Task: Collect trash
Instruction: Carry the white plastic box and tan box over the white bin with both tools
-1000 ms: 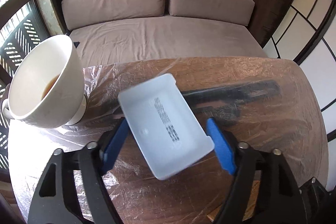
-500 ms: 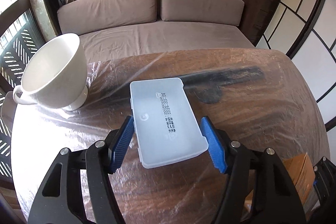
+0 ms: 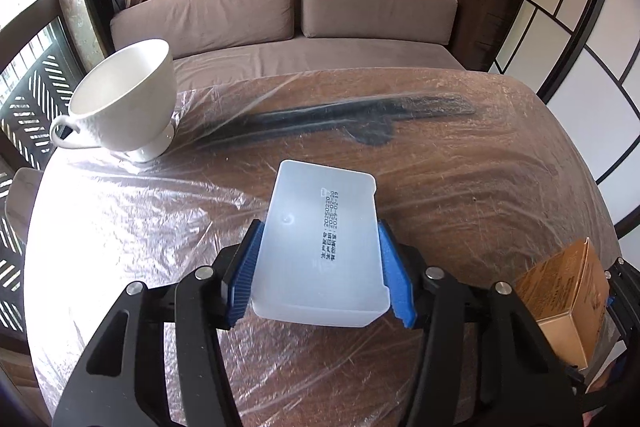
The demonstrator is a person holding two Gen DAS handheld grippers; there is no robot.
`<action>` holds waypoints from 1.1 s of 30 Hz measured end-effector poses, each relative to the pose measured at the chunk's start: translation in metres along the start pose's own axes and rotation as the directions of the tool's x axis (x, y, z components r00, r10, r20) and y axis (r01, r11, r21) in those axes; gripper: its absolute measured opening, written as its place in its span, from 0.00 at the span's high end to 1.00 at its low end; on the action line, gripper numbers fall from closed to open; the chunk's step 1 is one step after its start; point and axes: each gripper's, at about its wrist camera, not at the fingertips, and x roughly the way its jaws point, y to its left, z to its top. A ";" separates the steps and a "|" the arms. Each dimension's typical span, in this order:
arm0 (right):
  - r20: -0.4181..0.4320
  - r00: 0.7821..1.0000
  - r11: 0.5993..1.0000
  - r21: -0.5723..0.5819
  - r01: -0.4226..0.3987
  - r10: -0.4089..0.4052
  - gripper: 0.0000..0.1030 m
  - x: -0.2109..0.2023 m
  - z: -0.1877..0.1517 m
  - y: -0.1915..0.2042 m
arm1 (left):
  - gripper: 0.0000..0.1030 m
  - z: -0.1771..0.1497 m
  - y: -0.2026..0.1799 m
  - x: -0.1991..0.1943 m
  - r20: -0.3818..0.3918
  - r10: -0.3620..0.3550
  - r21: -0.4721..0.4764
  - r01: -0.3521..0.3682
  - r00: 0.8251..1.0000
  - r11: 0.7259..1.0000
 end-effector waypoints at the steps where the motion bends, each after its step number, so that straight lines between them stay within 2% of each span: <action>1: -0.001 1.000 1.000 -0.001 -0.002 0.002 0.44 -0.001 0.001 -0.001 | 0.45 -0.001 0.000 -0.001 -0.001 0.001 -0.004 -0.001 1.000 1.000; 13: -0.016 0.999 0.999 0.036 -0.028 0.029 0.44 -0.025 -0.019 -0.018 | 0.45 -0.034 -0.016 -0.036 0.019 -0.014 -0.038 0.015 1.000 0.999; 21: -0.035 0.998 0.997 0.065 -0.051 0.053 0.44 -0.040 -0.037 -0.032 | 0.45 -0.067 -0.033 -0.068 0.046 -0.017 -0.059 0.020 0.999 0.998; 33: -0.028 0.993 0.993 0.027 -0.111 0.112 0.44 -0.080 -0.066 -0.031 | 0.45 -0.115 -0.051 -0.114 0.080 -0.034 -0.087 0.041 0.996 0.995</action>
